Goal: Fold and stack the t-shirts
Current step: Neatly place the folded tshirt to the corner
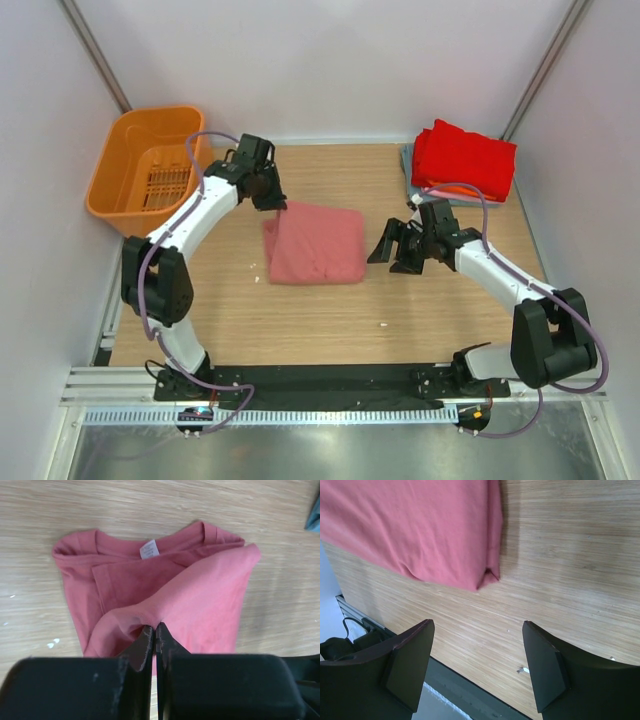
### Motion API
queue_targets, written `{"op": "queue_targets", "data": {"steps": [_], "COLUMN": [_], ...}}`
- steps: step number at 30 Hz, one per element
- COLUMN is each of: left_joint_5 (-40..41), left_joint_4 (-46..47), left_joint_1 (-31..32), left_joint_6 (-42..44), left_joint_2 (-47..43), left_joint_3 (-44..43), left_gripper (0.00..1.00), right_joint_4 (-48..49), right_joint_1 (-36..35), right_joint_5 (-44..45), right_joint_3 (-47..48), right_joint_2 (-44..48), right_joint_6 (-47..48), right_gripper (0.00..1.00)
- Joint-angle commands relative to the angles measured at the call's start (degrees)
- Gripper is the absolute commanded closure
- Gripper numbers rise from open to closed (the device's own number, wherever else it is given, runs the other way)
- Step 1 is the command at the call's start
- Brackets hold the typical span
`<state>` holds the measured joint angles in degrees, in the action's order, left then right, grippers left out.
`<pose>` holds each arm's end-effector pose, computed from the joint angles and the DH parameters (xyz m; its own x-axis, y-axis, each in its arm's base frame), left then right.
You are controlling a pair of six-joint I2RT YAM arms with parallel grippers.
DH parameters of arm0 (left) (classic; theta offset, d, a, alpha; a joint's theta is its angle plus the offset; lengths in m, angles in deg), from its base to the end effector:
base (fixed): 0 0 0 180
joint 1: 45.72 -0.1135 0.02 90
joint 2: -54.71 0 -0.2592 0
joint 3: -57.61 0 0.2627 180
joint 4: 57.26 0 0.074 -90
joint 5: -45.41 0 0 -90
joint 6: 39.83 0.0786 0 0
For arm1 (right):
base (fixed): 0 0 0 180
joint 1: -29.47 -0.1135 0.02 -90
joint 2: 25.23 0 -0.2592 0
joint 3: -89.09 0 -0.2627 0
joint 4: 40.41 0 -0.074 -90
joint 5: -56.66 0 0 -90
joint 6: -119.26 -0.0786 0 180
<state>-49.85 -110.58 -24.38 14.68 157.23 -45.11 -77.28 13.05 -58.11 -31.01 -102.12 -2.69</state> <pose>0.3981 -0.1633 0.2457 -0.8468 -0.2899 -0.4461 -0.0958 0.9079 -0.4081 0.2767 0.1159 0.1718 -0.9185 0.2302 -0.3214 -0.0090 0.8006 0.5992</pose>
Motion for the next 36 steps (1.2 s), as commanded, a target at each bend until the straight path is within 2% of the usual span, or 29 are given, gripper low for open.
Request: {"op": "queue_targets", "data": {"steps": [1,6,11,12,14,15,17,18,19,22,26,30,33,36], "left_joint_5": [7.96,8.77,15.88,17.72,17.91,17.91,17.82,18.0,19.13,20.54,20.29,17.04,15.63,14.05], "left_joint_4": [-5.13,-3.56,-4.53,-4.79,-4.27,-4.09,-3.65,-3.74,-4.35,-4.7,-5.06,-1.38,0.65,0.83], "left_joint_1": [-0.34,-0.34,-0.86,-1.21,-2.79,-3.23,-4.47,-4.73,-4.82,-4.82,-5.08,-6.05,-7.1,-8.42], "left_joint_6": [0.59,0.5,-1.77,-2.39,-3.44,-3.89,-4.33,-4.42,-4.5,-3.8,-3.63,-3.98,-4.15,-3.72], "left_joint_2": [-1.01,0.48,2.77,2.95,2.95,2.86,2.51,2.42,2.25,1.02,1.45,2.42,3.03,4.61], "left_joint_3": [0.48,4.7,8.21,8.74,10.84,11.46,12.87,13.05,13.22,13.49,13.58,16.73,17.88,17.36], "left_gripper": [1.0,1.0,0.99,0.98,0.83,0.67,0.54,0.43,0.28,0.14,0.11,0.14,0.17,0.18], "right_joint_4": [2.39,3.53,5.29,6.68,8.1,9.32,10.12,10.47,10.91,12.32,12.24,13.19,15.74,20.03], "right_joint_1": [-0.1,-0.19,-0.1,-0.1,-0.1,-0.1,0.08,0.25,0.51,0.96,1.04,1.13,0.87,-0.09], "right_joint_5": [-1.06,-1.42,-2.56,-3.08,-4.83,-5.28,-5.9,-5.99,-6.16,-6.43,-6.86,-8.79,-10.29,-11.7], "right_joint_3": [0.32,-0.03,-0.29,-0.12,1.2,1.9,4.88,6.11,9.08,16.28,28.07,38.62,40.31,38.04], "right_joint_2": [-0.37,-2.48,-3.45,-3.71,-4.93,-5.55,-8.53,-9.68,-11.34,-18.63,-31.37,-43.67,-47.03,-48.62], "right_joint_6": [0.22,0.48,0.57,0.65,1.0,1.18,1.53,1.79,1.88,2.5,3.38,1.81,0.4,-0.92], "right_gripper": [0.23,0.23,0.22,0.18,0.12,0.05,0.01,0.0,0.0,0.0,0.0,0.0,0.0,0.0]}}
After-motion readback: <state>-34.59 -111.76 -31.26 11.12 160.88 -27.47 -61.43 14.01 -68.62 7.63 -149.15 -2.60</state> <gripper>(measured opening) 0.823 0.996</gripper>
